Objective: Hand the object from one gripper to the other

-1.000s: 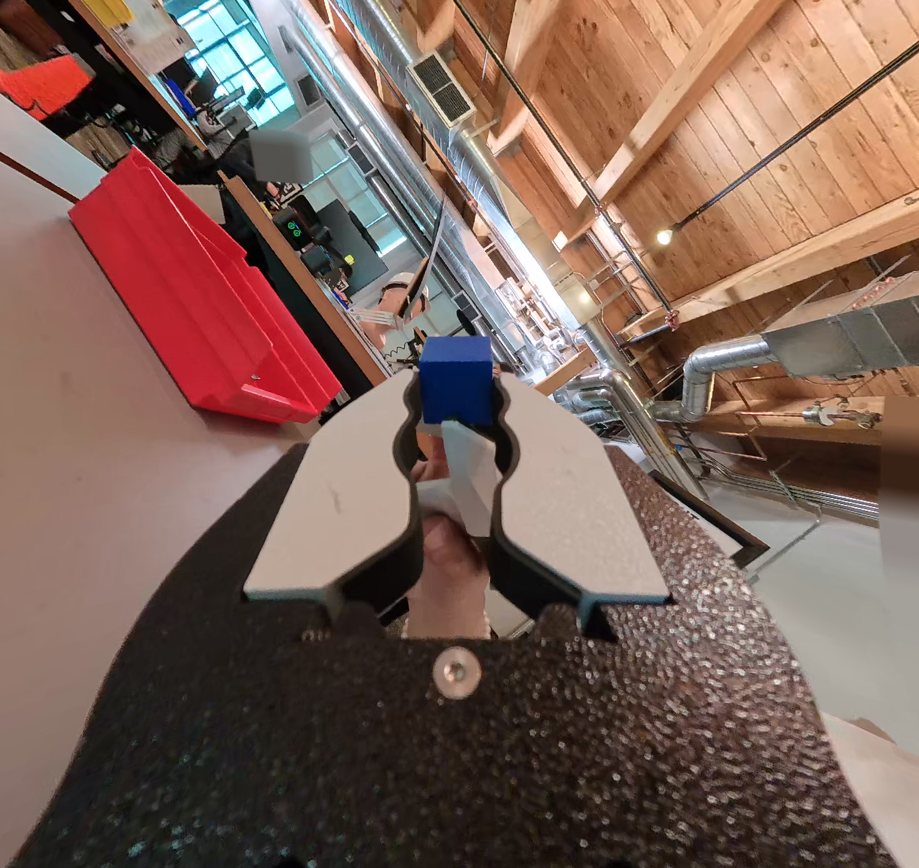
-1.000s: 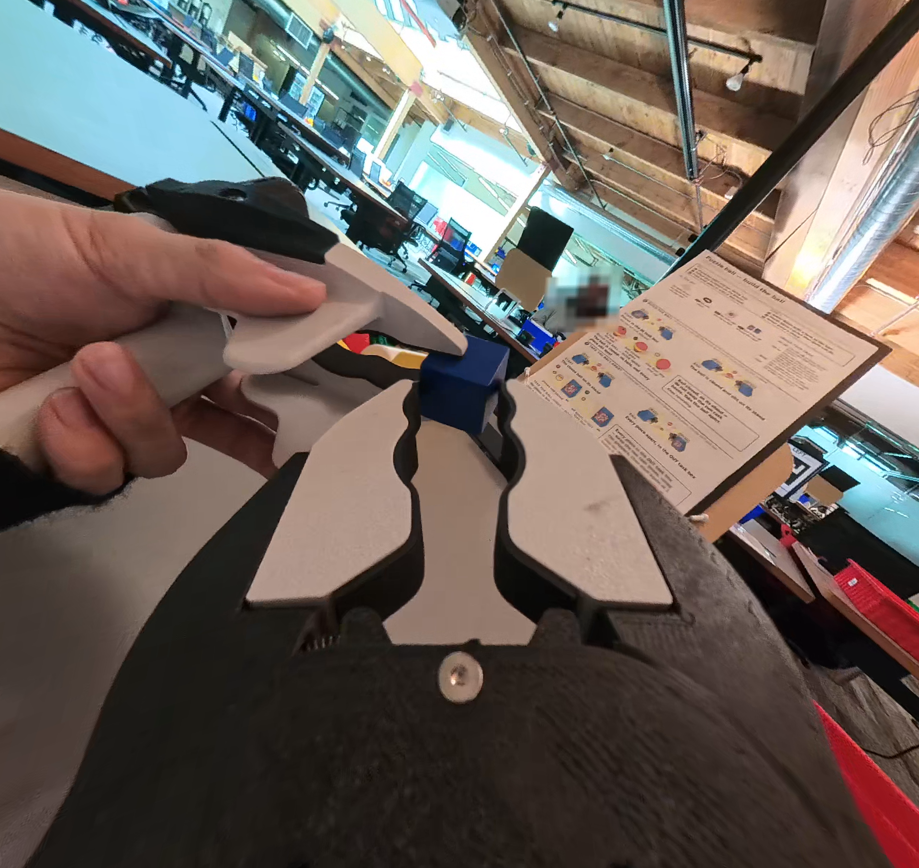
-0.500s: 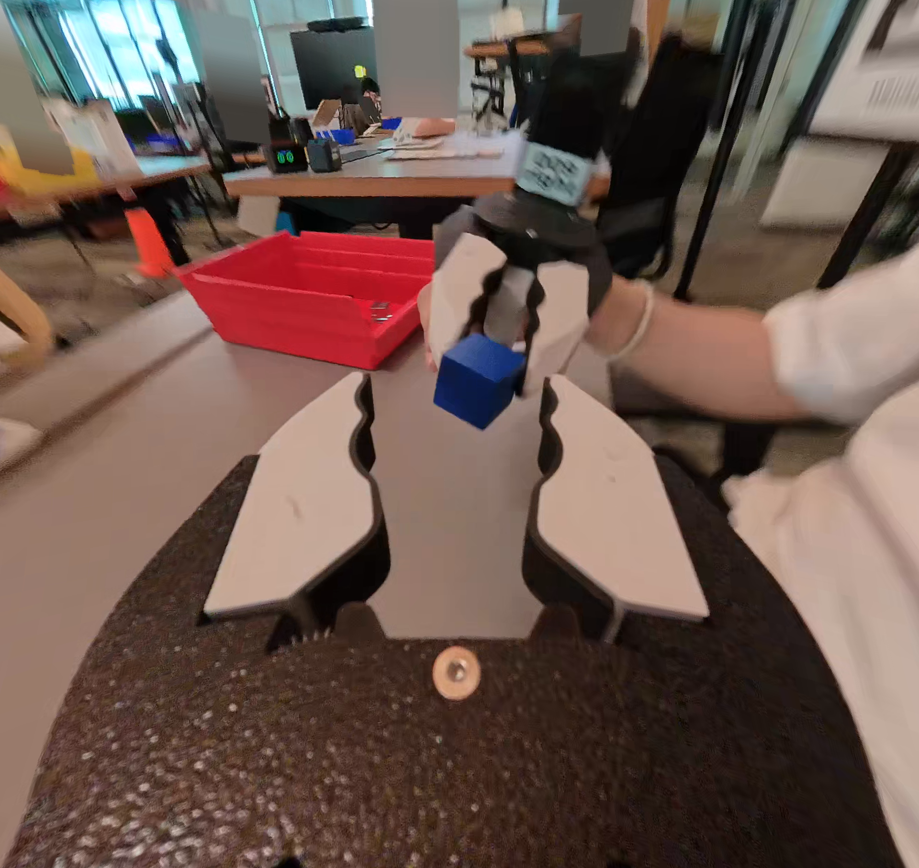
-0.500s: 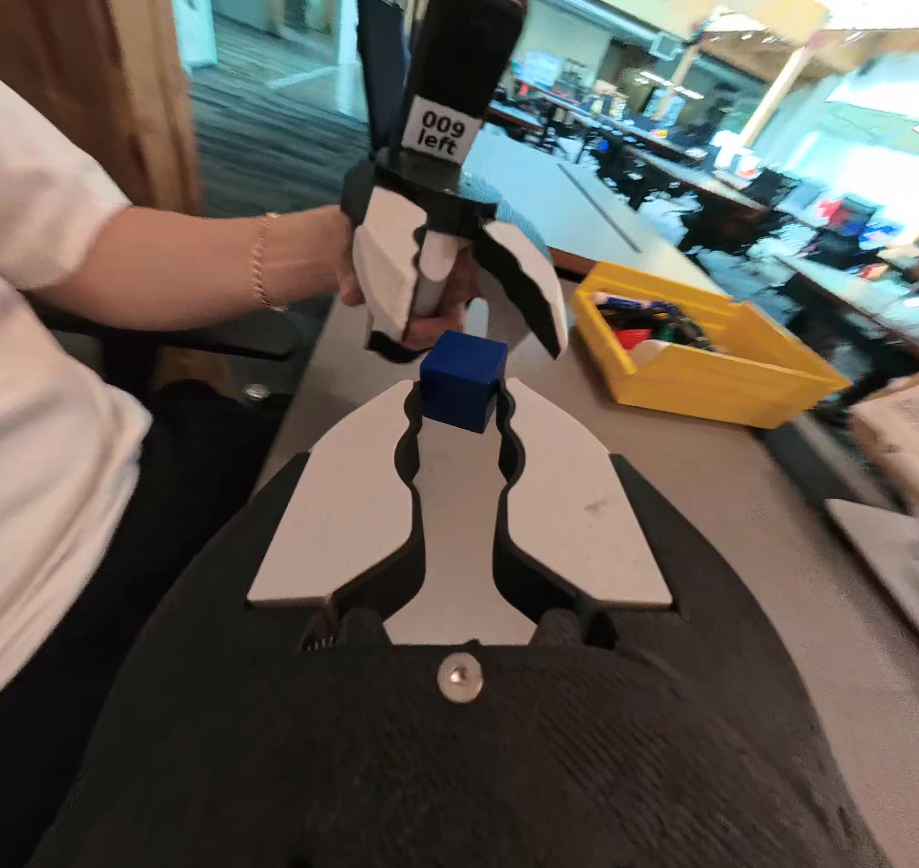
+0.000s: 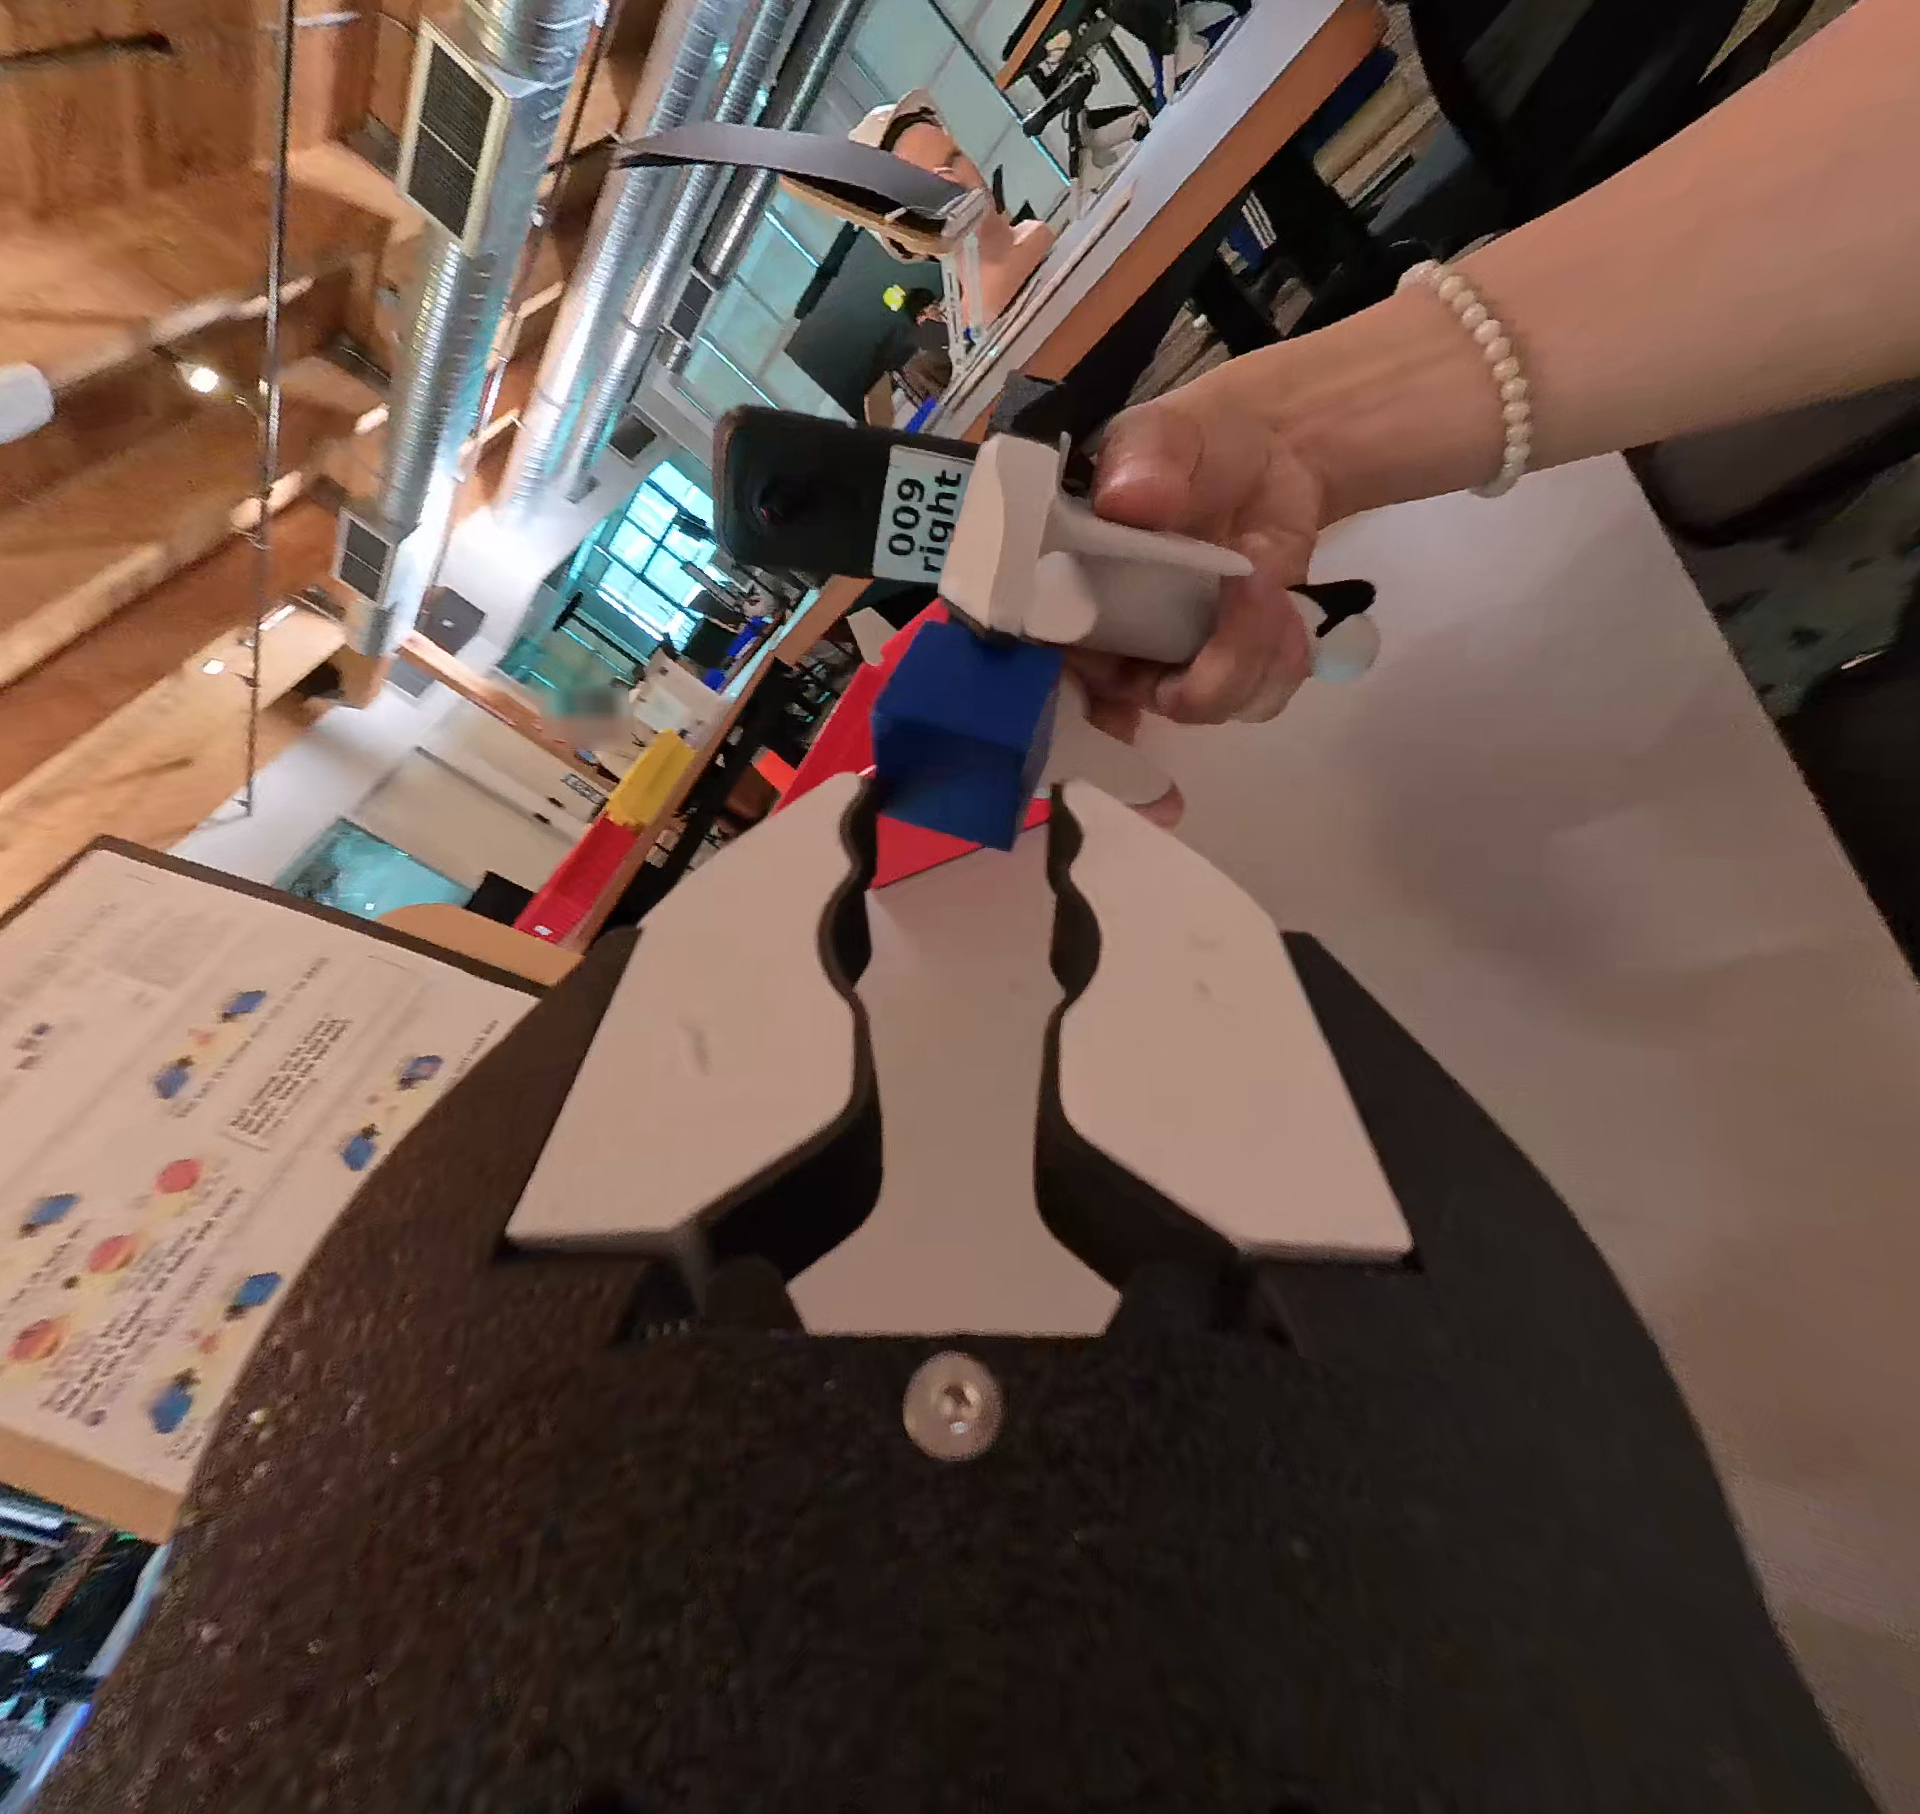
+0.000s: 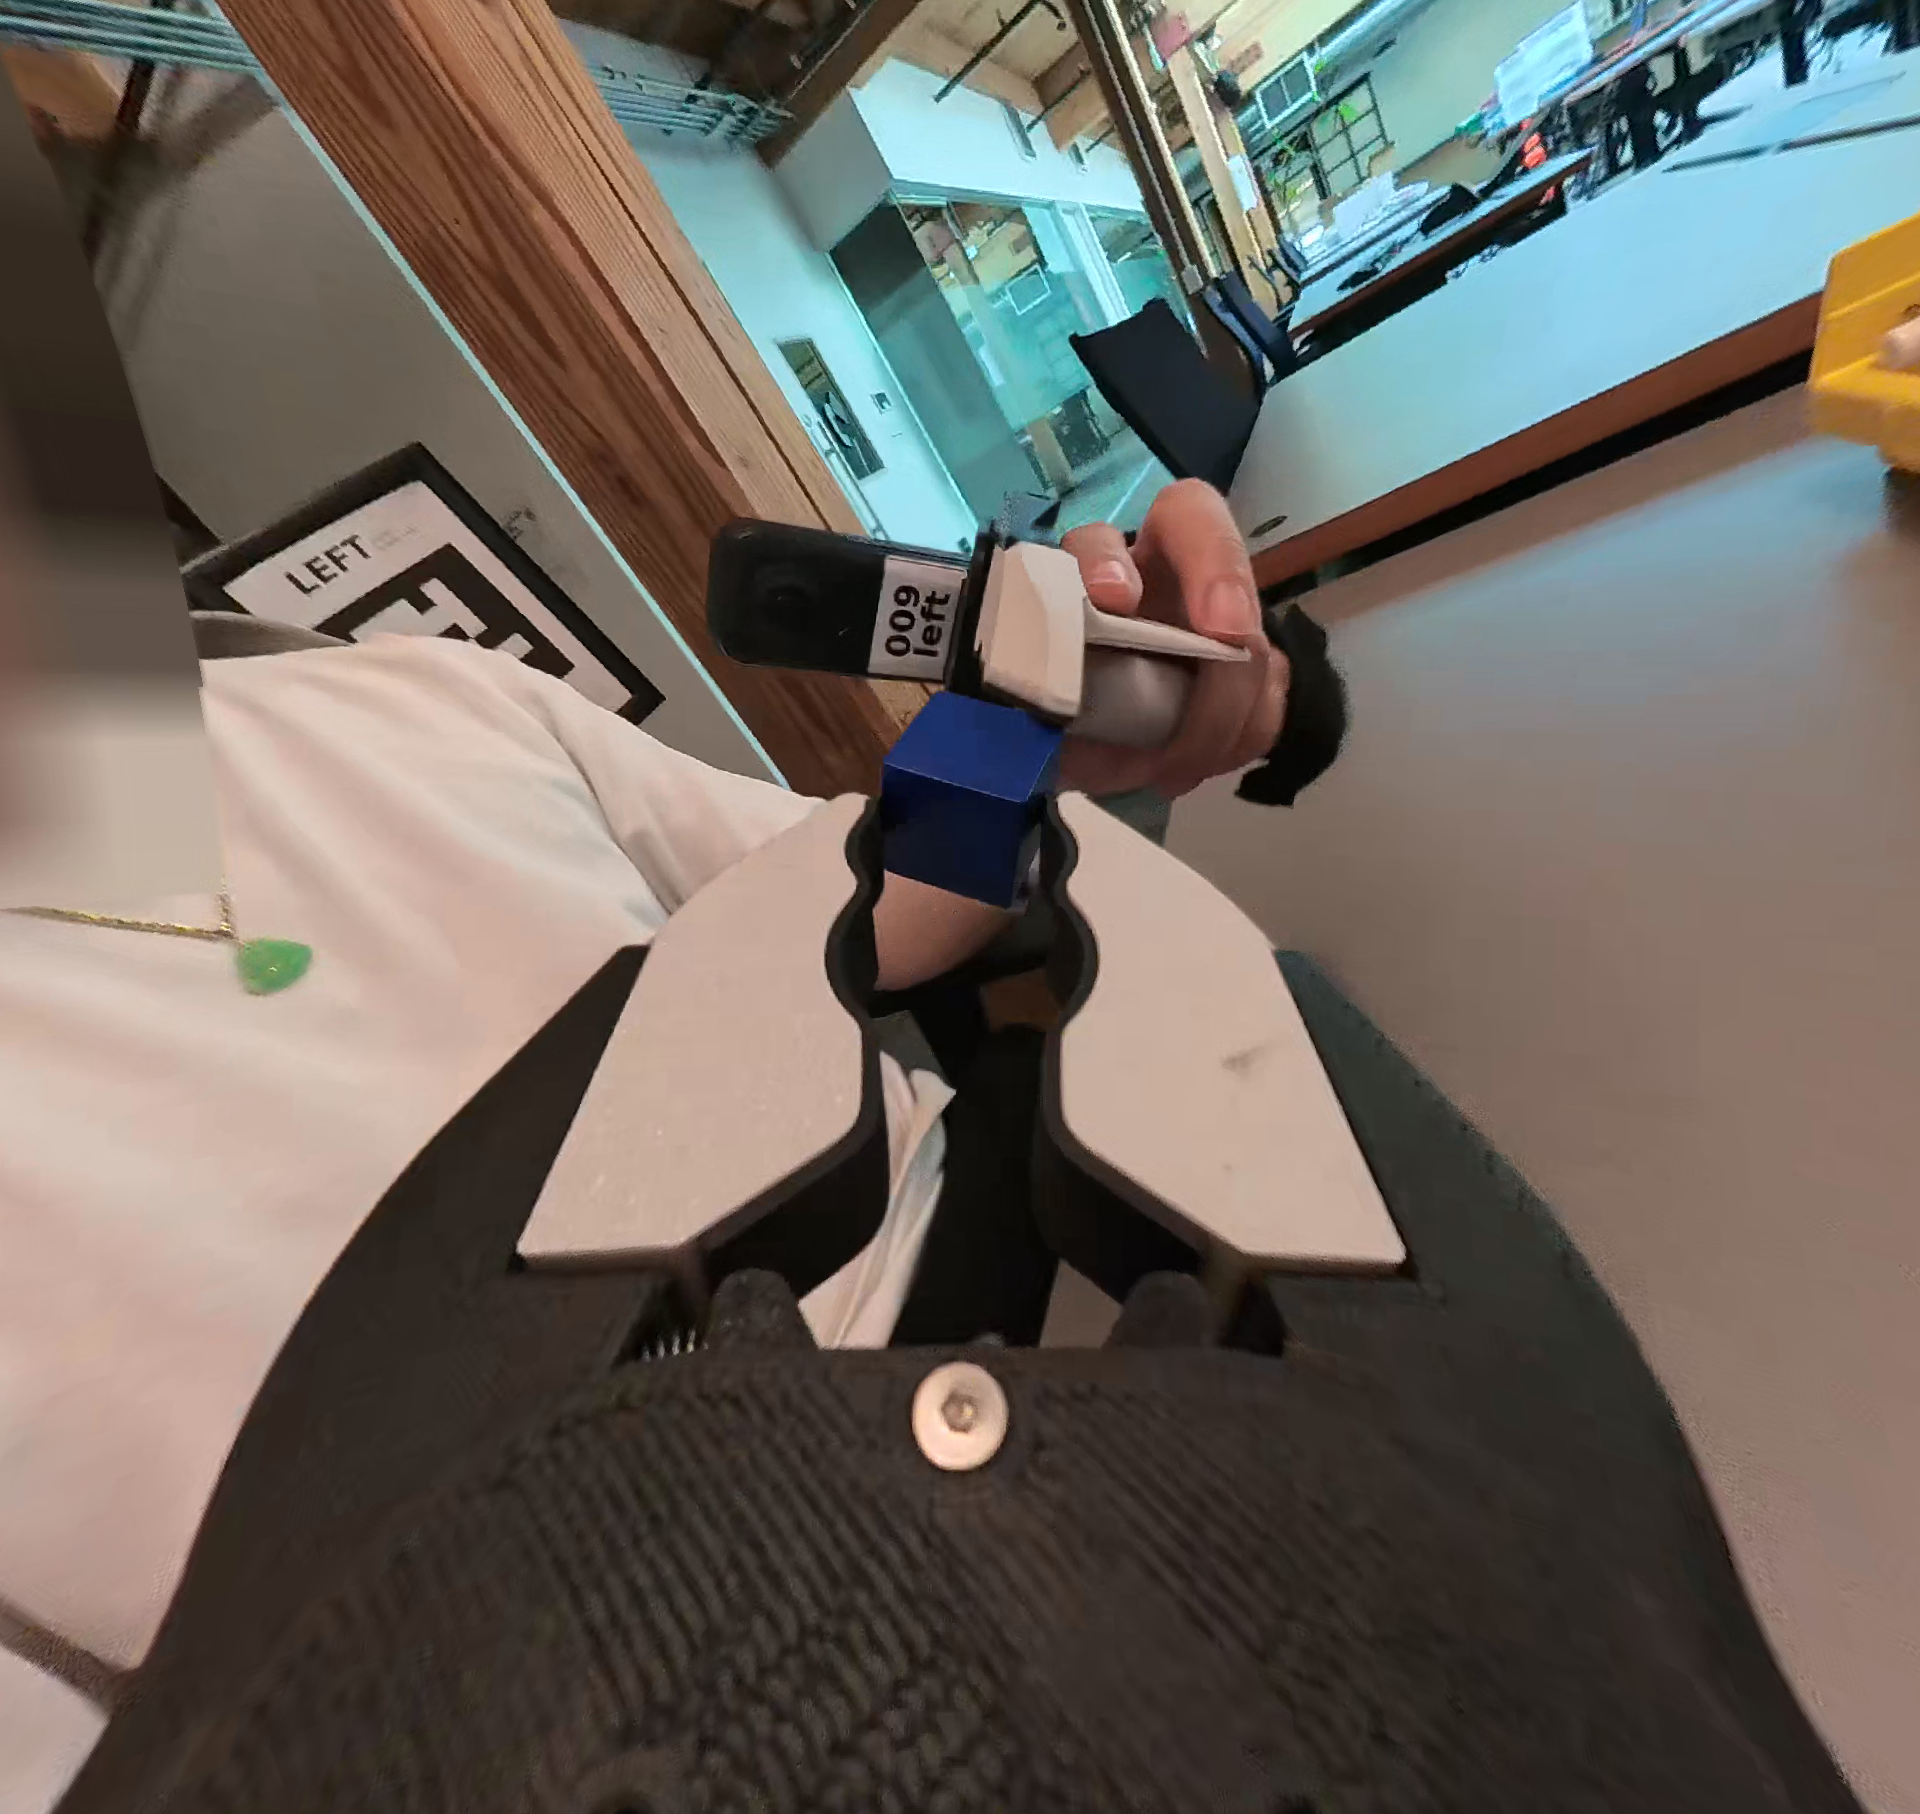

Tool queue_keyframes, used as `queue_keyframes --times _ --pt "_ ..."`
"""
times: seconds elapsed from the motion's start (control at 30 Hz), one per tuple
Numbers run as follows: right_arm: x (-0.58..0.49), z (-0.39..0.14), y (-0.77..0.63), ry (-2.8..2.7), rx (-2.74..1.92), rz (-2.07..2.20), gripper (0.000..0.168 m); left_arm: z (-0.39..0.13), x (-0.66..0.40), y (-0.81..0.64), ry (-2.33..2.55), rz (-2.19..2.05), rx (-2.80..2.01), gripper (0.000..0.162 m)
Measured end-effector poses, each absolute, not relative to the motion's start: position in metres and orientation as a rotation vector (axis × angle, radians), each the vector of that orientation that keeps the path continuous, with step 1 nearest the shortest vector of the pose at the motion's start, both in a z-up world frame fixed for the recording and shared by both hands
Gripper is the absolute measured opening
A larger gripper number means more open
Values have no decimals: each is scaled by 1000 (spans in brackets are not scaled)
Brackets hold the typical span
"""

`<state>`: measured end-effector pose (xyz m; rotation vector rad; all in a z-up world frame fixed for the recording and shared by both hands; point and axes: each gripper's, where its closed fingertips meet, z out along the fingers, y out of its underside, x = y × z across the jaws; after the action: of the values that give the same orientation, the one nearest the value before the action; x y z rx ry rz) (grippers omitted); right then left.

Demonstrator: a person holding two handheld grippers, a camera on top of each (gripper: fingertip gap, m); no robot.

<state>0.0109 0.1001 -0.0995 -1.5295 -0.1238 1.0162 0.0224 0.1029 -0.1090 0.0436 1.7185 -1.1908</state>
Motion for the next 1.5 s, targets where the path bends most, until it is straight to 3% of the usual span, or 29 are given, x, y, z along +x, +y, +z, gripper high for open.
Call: queue_keyframes --times 0.27,0.37,0.43,0.73,0.93,1.27,1.37,1.5 --pt "22 -102 110 -31 -1528 970 30 -112 30 112 1780 -1227 -92 27" --pt "43 -103 117 -48 -1554 610 60 -110 36 120 1827 -1342 -287 27" --pt "54 -104 117 -116 -1576 333 61 -110 40 124 1872 -1385 -433 27" --pt "52 -90 126 -163 -1522 75 41 -109 50 131 1883 -1420 -708 27" --pt "71 -83 131 -5 -1531 -82 43 -113 66 151 1782 -1156 -784 27" --pt "69 -96 143 252 -1621 -109 42 -98 71 138 1524 -602 -437 27" --pt "73 -98 142 240 -1636 -180 30 -103 74 138 1509 -501 -406 26" --pt "76 -100 141 158 -1678 -314 29 -105 75 139 1502 -470 -398 26"
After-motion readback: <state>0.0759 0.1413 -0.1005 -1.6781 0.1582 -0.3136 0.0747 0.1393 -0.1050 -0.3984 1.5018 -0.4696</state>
